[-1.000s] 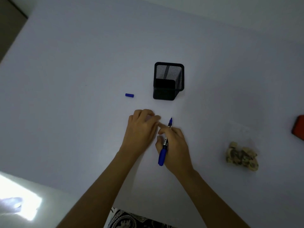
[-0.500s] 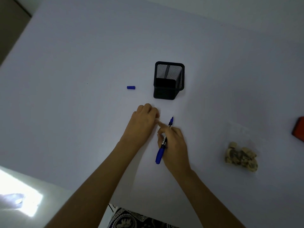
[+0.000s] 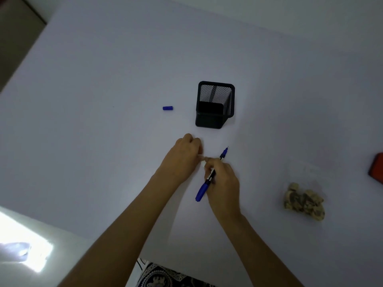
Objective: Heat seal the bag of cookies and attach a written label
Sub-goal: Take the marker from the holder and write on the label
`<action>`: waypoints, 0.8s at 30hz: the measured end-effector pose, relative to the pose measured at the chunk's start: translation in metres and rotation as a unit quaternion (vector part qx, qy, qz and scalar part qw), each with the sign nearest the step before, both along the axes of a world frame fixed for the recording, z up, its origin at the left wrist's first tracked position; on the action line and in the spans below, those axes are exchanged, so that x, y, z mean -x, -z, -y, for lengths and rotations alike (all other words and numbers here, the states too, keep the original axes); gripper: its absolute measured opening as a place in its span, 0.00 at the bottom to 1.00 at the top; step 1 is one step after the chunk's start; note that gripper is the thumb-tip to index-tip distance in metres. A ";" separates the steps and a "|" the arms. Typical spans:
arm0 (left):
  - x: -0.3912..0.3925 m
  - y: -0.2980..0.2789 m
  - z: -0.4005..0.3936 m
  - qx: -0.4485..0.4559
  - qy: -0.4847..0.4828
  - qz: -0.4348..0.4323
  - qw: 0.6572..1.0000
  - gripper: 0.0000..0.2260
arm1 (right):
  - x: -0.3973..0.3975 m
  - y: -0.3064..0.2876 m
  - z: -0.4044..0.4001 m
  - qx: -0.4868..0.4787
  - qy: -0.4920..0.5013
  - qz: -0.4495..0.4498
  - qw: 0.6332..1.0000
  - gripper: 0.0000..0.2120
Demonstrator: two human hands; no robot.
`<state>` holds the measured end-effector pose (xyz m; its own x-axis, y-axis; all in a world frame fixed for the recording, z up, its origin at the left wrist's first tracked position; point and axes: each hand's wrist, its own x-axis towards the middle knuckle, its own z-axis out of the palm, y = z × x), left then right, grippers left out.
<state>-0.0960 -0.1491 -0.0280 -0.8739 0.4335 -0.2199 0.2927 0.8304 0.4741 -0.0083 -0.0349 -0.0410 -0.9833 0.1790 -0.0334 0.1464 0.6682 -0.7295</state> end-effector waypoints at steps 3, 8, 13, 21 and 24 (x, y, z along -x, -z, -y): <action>-0.001 -0.008 -0.005 -0.018 -0.019 0.039 0.999 0.06 | -0.001 0.001 0.000 -0.003 0.003 -0.004 1.000 0.13; -0.008 -0.012 -0.005 -0.090 -0.098 0.060 0.989 0.06 | 0.002 -0.001 0.003 0.020 0.023 0.021 0.999 0.10; -0.017 -0.019 -0.009 -0.146 -0.148 0.094 0.974 0.05 | 0.018 -0.018 0.004 0.089 0.074 0.035 0.993 0.13; -0.024 -0.024 -0.003 -0.207 -0.187 0.059 0.958 0.10 | 0.033 -0.024 -0.001 0.258 0.149 0.081 0.951 0.16; -0.031 -0.019 -0.002 -0.205 -0.181 0.058 0.960 0.10 | 0.029 -0.024 -0.001 0.249 0.150 0.104 0.951 0.15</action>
